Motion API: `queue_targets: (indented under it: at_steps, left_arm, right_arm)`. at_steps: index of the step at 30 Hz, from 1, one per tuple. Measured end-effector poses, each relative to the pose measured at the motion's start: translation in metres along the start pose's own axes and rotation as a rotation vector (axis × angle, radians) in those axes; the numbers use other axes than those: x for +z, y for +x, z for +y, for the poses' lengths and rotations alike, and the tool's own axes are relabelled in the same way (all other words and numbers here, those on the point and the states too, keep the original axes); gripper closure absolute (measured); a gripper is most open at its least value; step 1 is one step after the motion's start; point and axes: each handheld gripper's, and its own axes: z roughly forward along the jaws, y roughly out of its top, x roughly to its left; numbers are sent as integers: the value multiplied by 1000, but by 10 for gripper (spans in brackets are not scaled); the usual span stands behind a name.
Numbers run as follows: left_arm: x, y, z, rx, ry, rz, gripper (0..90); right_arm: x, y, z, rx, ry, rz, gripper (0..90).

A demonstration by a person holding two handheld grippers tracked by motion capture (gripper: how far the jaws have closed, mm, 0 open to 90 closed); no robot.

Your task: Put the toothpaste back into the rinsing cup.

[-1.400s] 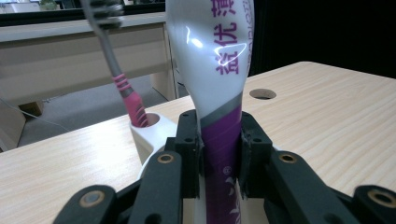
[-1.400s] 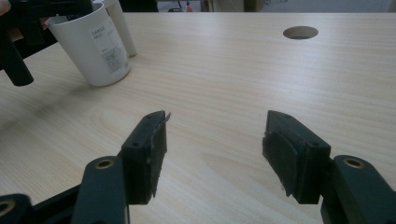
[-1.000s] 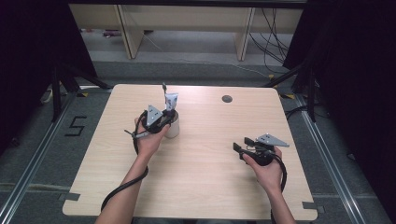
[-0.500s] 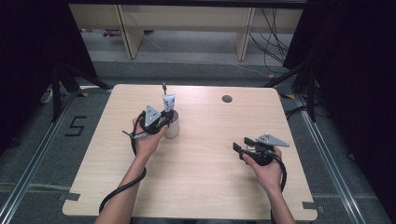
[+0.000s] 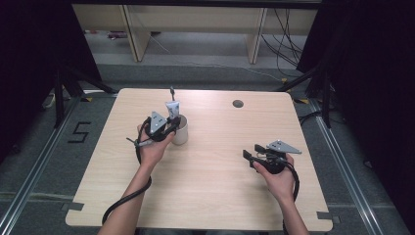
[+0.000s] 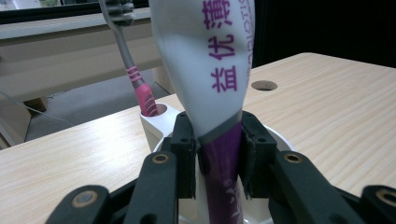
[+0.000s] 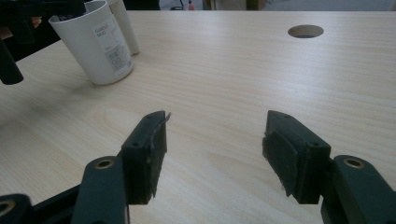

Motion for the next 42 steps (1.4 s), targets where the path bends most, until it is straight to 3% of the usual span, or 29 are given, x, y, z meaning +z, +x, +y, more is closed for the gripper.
queue_targets:
  at_steps: [7,13,20,21,22,25,29,34,36,42]
  left_arm:
    - [0,1,0,-3,4,-1,702]
    - [1,0,1,-10,-3,0,687]
    - [1,0,2,-15,-10,3,637]
    - [1,0,2,-14,-11,4,629]
    - [1,0,2,-14,-11,4,622]
    - [1,0,3,-20,-14,6,606]
    - [0,0,3,-18,-18,8,576]
    - [-2,0,3,-18,-24,15,527]
    - [-3,0,4,-15,-28,15,509]
    - [-11,1,6,5,-28,-2,428]
  right_arm:
    - [0,-1,-1,0,-9,17,400]
    - [1,-1,-1,-21,-7,1,400]
    - [0,-1,-1,1,-10,27,400]
    - [0,-1,0,-13,2,-6,400]
    - [0,-1,0,-13,2,-6,400]
    - [0,0,0,8,2,31,400]
    - [0,0,0,3,1,9,400]
    - [1,0,-1,4,-11,25,400]
    - [0,-1,0,-10,-5,-2,400]
    - [-2,-2,0,-16,-1,8,399]
